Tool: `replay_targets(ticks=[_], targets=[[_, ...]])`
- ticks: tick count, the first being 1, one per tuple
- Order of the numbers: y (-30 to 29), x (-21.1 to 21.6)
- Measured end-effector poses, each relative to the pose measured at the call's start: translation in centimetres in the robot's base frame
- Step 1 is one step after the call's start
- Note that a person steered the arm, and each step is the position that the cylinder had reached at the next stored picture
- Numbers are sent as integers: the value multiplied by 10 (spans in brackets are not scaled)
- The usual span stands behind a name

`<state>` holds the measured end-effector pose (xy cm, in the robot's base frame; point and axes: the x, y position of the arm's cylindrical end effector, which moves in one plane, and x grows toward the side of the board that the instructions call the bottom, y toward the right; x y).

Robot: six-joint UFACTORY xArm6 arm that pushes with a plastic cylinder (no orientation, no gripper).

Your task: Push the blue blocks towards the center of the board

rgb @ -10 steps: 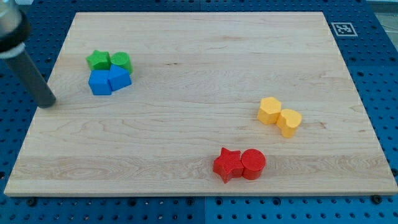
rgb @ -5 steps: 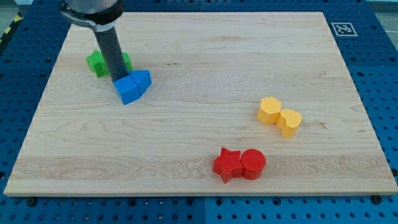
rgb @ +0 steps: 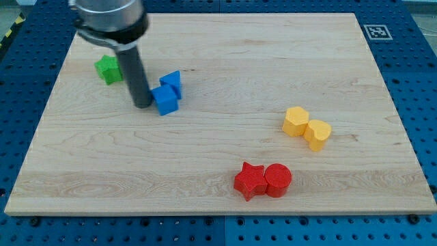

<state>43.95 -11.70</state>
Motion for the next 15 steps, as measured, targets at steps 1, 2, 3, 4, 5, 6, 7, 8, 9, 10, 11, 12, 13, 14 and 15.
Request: replay_targets(ticks=[1,2,3,4,5,6,7,8,9,10,11,12,13,14,15], targets=[[38,-4],[57,-6],[49,-3],[33,-7],[33,-19],[75,-34],[109,-36],[84,-18],[39,-4],[9,-19],[16,-57],[57,-79],[96,-79],[75,-79],[37,-58]])
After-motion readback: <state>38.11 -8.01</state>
